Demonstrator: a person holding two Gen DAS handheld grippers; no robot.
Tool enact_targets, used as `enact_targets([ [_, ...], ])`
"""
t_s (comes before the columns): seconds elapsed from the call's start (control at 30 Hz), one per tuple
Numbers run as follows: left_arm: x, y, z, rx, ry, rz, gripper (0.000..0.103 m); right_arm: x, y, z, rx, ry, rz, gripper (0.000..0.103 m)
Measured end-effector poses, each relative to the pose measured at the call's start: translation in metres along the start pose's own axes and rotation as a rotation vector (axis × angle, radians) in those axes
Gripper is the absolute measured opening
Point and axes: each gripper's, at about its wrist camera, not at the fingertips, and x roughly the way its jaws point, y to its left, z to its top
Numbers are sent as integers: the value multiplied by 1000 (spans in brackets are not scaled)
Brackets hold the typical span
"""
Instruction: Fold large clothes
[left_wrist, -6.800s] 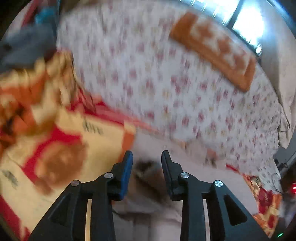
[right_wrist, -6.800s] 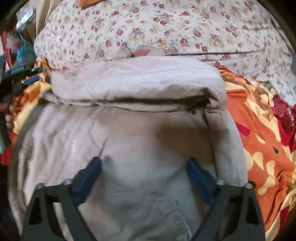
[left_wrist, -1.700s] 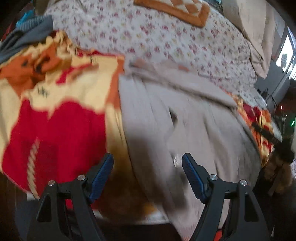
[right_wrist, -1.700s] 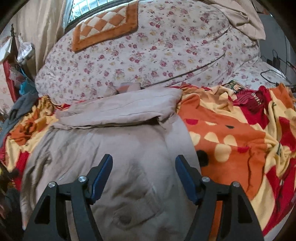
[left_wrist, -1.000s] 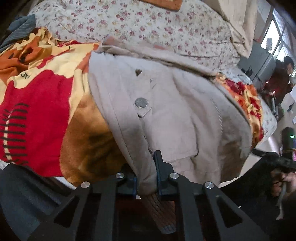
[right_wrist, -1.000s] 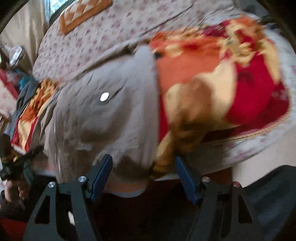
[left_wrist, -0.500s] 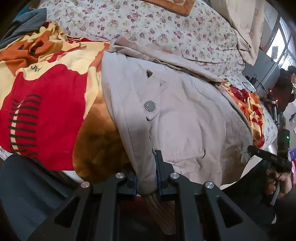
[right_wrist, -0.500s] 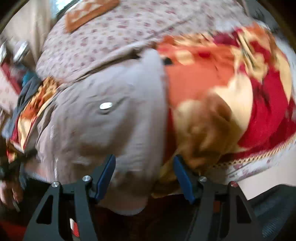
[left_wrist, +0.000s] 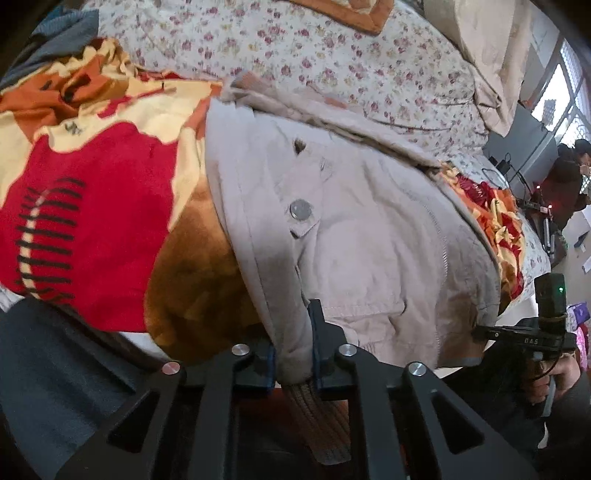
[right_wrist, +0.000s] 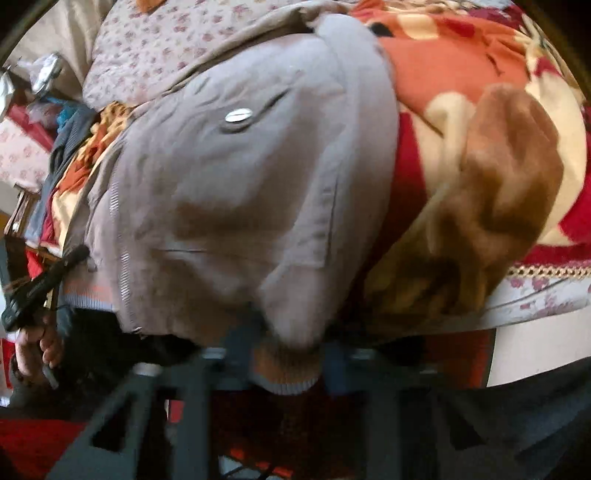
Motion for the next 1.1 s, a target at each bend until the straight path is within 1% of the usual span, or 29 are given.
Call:
enact_targets([
  [0.07,-11,2,3,-1,-21,-4,7,-15,17,-4,-87,-14,3,12],
  [0.1,-18,3,6,-2,-34,-9,7,-24,24,-6,-125,-29,17,12],
  [0.13,-27,4,9,-6,-52,-15,7,-39,32,-8,-181,-61,53,11],
  [0.17,-35,5,12,-8,-67,-22,7,-50,37,-7,-211,-92,79,11],
  [0.23,-52,5,17,-6,-97,-54,7,-87,43,-8,-265,-193,175,10],
  [0.33,-80,-2,19,28,-135,-80,7,-131,46,-12,-310,-317,268,9],
  [0.37,-87,-4,18,42,-139,-84,7,-147,47,-14,-326,-358,285,9],
  [0.47,-110,-16,15,83,-163,-98,7,-182,47,-17,-340,-442,302,9],
  [0.53,-125,-23,18,101,-191,-95,7,-196,50,-15,-348,-486,306,9],
  [0.63,-138,-31,34,116,-243,-97,7,-214,54,-5,-336,-551,309,9],
  [0.67,-139,-32,39,118,-253,-97,7,-222,50,-6,-331,-562,314,9],
  [0.73,-138,-33,55,117,-272,-102,7,-225,44,4,-303,-595,320,9],
  [0.8,-131,-34,75,119,-276,-100,7,-227,46,24,-281,-623,303,9],
  [0.93,-103,-38,127,127,-307,-69,7,-218,48,84,-207,-671,242,9],
  [0.97,-96,-38,135,121,-313,-60,7,-211,47,107,-174,-675,217,9],
  [1.1,-52,-31,194,111,-327,-9,7,-166,37,178,-106,-674,136,9],
])
